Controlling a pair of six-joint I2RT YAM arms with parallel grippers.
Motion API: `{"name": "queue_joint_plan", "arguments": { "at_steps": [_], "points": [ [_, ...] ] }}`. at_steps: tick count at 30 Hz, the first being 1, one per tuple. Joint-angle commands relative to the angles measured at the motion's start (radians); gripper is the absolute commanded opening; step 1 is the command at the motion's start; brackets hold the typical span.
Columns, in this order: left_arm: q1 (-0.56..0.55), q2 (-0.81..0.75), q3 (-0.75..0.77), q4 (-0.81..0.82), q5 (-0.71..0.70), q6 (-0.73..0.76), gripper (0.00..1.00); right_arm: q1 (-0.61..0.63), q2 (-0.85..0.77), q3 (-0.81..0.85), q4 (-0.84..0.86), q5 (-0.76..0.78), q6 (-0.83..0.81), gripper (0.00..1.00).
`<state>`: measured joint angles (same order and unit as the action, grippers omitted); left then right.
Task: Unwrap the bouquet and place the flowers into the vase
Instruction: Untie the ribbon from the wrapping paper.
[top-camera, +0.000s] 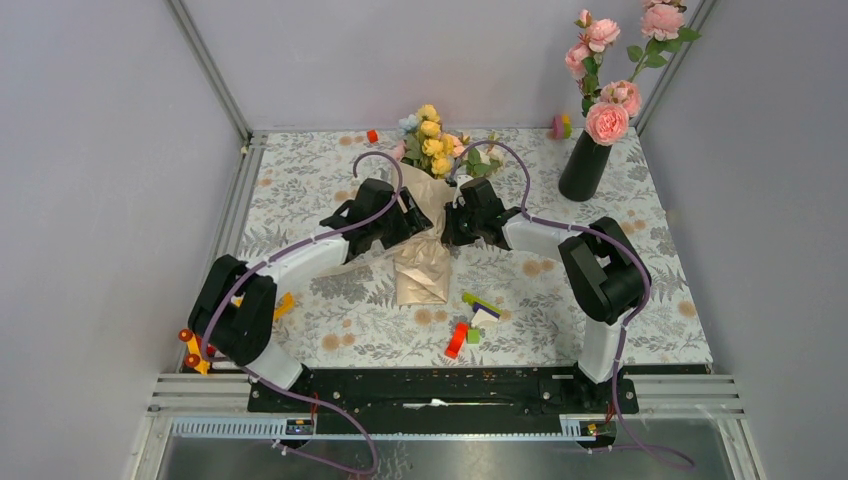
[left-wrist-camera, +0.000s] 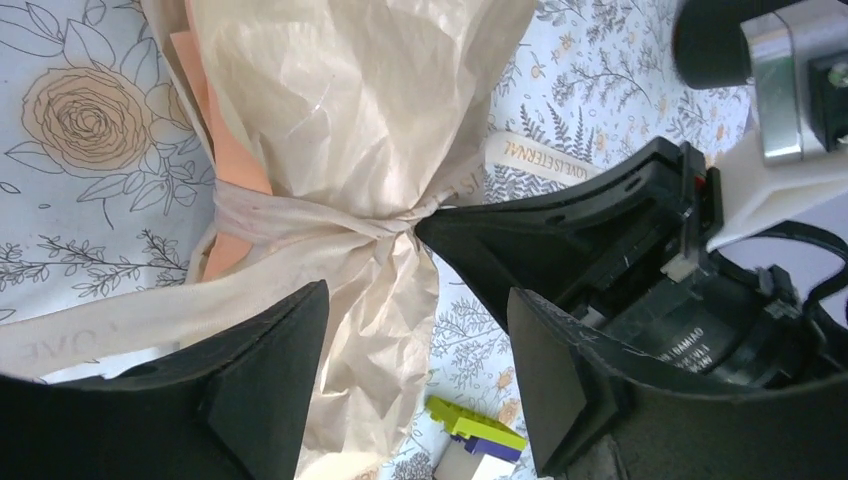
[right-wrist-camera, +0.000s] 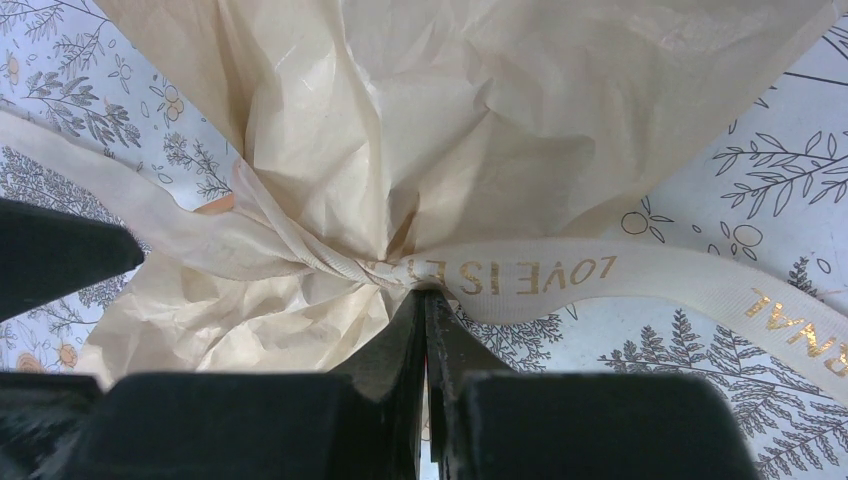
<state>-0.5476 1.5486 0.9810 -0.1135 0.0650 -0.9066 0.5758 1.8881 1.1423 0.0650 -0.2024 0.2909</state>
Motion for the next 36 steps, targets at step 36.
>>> {"name": "queue_joint_plan", "arguments": {
  "at_steps": [36],
  "points": [
    [0.005, 0.174, -0.025, 0.139, -0.016, -0.192, 0.66, -0.004, -0.004, 0.017, 0.025, -0.009, -0.019, 0.00]
  ]
}}
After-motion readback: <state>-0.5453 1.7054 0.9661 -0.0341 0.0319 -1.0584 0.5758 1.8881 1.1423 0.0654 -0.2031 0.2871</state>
